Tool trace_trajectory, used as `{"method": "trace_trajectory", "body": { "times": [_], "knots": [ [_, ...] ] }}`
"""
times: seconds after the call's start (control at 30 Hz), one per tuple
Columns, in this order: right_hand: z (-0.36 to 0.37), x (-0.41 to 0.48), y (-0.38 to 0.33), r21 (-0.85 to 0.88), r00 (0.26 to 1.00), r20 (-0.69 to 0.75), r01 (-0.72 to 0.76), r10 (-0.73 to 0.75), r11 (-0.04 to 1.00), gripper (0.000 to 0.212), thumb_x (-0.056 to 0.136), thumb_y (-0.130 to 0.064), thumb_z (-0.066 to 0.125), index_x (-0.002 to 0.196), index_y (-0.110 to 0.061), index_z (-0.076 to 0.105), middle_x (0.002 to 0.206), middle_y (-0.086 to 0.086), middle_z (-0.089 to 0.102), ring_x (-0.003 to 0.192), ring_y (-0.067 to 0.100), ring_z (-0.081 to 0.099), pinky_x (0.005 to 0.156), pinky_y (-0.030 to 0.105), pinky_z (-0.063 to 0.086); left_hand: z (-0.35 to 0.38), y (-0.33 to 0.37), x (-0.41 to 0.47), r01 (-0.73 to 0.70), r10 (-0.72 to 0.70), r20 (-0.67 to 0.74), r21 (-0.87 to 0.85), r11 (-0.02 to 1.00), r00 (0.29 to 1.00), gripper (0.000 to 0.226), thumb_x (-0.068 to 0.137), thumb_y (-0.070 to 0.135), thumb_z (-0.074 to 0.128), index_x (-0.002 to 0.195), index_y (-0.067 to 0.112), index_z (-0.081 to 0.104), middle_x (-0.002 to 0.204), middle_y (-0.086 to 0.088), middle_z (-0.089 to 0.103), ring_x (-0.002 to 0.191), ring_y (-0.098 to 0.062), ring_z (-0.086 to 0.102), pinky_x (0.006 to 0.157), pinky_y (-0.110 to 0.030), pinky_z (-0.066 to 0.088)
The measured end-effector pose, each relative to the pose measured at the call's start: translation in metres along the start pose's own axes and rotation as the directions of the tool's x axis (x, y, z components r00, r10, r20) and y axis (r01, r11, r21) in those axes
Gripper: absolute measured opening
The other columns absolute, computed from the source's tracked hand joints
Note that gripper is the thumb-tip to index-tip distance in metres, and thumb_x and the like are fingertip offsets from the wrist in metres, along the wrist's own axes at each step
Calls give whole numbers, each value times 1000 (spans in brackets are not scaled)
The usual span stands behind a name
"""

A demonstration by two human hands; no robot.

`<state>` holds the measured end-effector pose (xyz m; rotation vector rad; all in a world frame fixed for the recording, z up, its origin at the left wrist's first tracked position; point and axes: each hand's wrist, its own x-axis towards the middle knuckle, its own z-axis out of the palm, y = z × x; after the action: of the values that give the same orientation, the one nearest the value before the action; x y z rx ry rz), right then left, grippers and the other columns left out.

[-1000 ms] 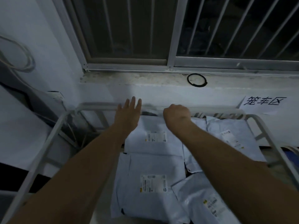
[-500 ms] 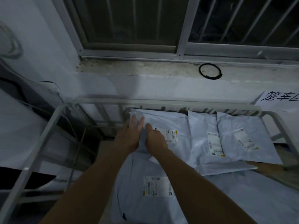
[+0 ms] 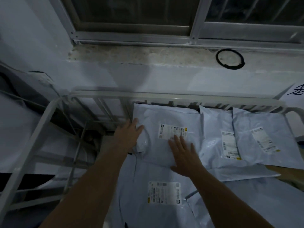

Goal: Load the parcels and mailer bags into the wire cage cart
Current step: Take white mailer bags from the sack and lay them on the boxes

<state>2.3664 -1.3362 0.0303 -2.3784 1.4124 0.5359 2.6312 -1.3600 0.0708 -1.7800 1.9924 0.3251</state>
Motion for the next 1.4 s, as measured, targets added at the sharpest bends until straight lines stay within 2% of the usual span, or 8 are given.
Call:
{"method": "trace_trajectory", "body": {
  "times": [0.13,0.23,0.33,0.4,0.5,0.63,0.83,1.4],
  "knots": [
    [20,18,14,16,996,-66,-52,53,999,85,93,-61,38,159,-17,9,165,12,-8,153,37,7,116,67,20,11,-14,16,37,-37,3,2,999,999,74,102,46,46,159,33,0,166,-11,-10,152,-35,3,119,-51,22],
    [11,34,28,20,998,-42,54,-53,998,94,85,-80,15,160,-26,3,166,5,-14,154,27,-9,121,60,6,18,-28,27,56,-59,-53,-55,997,997,74,100,43,51,159,31,8,166,-11,-8,152,-35,3,118,-54,23],
    [-3,46,39,99,983,-169,89,-72,991,96,84,-83,0,160,-26,9,166,1,-7,153,20,-11,125,50,1,12,-29,37,212,-314,-194,-417,884,930,57,99,26,53,152,15,35,166,-13,7,151,-34,15,115,-52,33],
    [-4,61,45,158,953,-299,-4,51,987,83,92,-72,3,159,-25,13,167,3,-2,153,22,-10,125,50,2,7,-15,45,200,-380,-250,-535,821,891,60,97,25,51,153,11,34,165,-15,12,150,-34,18,118,-49,29],
    [1,87,54,147,922,-348,-125,169,981,75,95,-65,5,159,-26,10,168,6,-6,153,27,-11,123,53,-1,27,20,64,17,-199,-386,-427,904,901,68,97,44,32,159,20,18,166,-16,4,152,-36,8,121,-51,16],
    [19,103,63,175,914,-338,-174,225,969,73,95,-70,8,158,-37,-10,165,0,-21,152,23,-19,123,54,-3,77,44,86,4,-128,-297,-384,923,946,71,95,63,17,159,36,4,167,-8,-10,153,-33,-7,121,-57,10],
    [42,110,62,231,894,-384,-151,232,961,72,96,-68,13,158,-38,-4,166,-2,-19,152,21,-19,124,50,-3,111,57,95,43,-192,-410,-347,937,892,70,97,66,21,159,37,11,168,-6,-4,154,-30,-4,122,-55,9],
    [56,119,60,236,868,-430,-160,250,959,73,94,-68,18,159,-34,18,168,3,-1,154,26,-5,123,53,4,121,66,105,91,-220,-460,-286,954,860,71,95,64,29,157,31,25,167,-11,7,153,-35,7,117,-60,19]
  ]
}}
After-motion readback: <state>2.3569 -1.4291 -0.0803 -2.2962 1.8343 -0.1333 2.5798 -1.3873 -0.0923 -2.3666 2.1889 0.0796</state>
